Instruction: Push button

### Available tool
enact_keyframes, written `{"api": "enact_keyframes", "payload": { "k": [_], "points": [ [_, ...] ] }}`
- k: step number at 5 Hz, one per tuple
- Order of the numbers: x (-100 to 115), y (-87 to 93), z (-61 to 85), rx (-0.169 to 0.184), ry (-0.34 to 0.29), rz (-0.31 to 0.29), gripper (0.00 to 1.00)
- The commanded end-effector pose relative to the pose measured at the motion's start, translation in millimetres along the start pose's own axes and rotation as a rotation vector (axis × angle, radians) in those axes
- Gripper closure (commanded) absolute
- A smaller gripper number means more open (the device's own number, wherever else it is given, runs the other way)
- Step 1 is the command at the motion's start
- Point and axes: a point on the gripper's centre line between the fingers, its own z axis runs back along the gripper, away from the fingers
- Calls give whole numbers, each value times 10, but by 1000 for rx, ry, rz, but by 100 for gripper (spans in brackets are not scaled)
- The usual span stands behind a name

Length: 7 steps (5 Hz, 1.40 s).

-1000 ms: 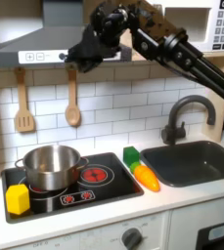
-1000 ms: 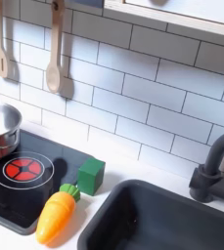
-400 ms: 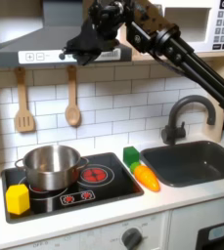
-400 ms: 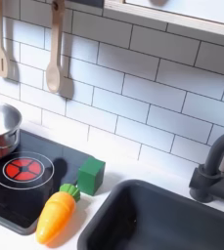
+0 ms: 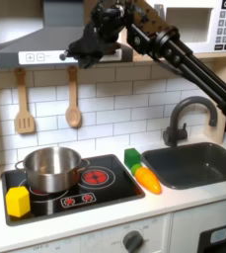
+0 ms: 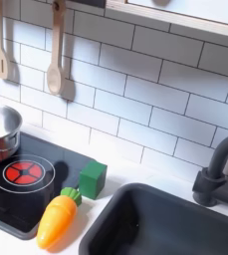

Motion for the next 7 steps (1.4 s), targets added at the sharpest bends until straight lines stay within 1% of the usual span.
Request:
{"api": "enact_keyframes", "payload": {
  "k": [1, 2, 3, 4, 5, 6, 7],
  "points": [
    [59, 15, -80, 6, -10, -6, 100],
    [86, -33, -117, 2, -6, -19, 100],
    [123, -27, -138, -3, -10, -22, 100],
    [190, 12, -49, -20, -3, -34, 100],
    [217, -82, -139, -42, 2, -55, 100],
    [229, -45, -147, -32, 20, -61, 100],
    [231, -55, -185, -35, 21, -66, 100]
  ]
}}
